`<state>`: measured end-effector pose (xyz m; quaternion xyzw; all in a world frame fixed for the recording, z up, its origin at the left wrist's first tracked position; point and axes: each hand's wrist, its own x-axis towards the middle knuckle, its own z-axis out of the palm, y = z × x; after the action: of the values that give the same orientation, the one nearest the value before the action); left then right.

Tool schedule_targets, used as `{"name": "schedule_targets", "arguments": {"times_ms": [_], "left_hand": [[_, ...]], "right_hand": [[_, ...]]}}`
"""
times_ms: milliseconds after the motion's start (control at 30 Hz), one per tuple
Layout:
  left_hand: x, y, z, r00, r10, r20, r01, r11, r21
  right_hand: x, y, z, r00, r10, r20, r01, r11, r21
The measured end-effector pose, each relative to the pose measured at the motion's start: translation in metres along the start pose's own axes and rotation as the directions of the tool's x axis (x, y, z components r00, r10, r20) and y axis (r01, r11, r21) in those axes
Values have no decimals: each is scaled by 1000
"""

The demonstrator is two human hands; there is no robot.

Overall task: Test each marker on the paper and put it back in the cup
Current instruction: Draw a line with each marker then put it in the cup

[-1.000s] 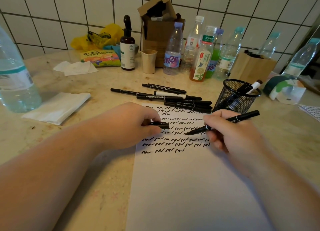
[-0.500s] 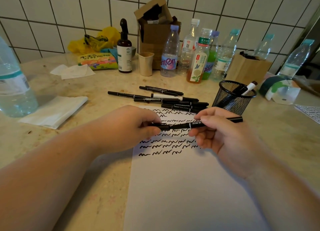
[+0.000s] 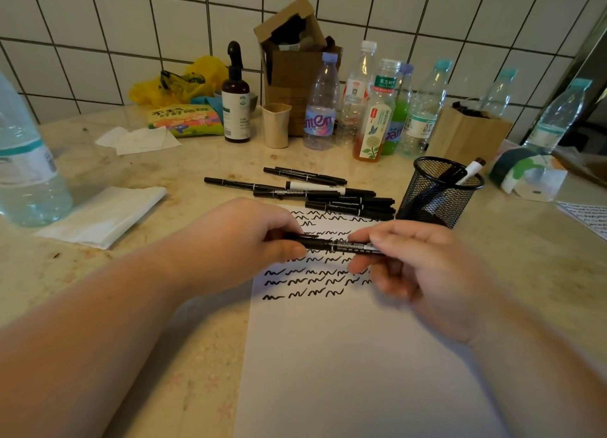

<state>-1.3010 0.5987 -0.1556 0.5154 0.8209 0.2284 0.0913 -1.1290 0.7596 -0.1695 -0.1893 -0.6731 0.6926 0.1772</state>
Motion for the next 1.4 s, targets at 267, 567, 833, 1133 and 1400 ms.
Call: {"name": "schedule_targets", "arguments": {"times_ms": [267,567,833,1133,1400], "left_hand": [[-2,6,0,1000,23,-18,-22,999,42],[-3,6,1,999,40,5,-40,999,22],[-4,4,3,998,31,47,-24,990,-140],[-1,2,-3,1000,30,-7,-31,965,-259],[-3,-5,-3,1000,-24,-15,22,992,-124]], "right_hand": [[1,0,-2,994,83,71,-84,996,6],[2,0,-2,996,51,68,-49,998,-26],[0,0,-3,997,-61,47,68,984,-164],[-6,-7,1,976,-219,-13,219,975,39],[-8,-50,-19,690,-547,-474,414,835,-362]]}}
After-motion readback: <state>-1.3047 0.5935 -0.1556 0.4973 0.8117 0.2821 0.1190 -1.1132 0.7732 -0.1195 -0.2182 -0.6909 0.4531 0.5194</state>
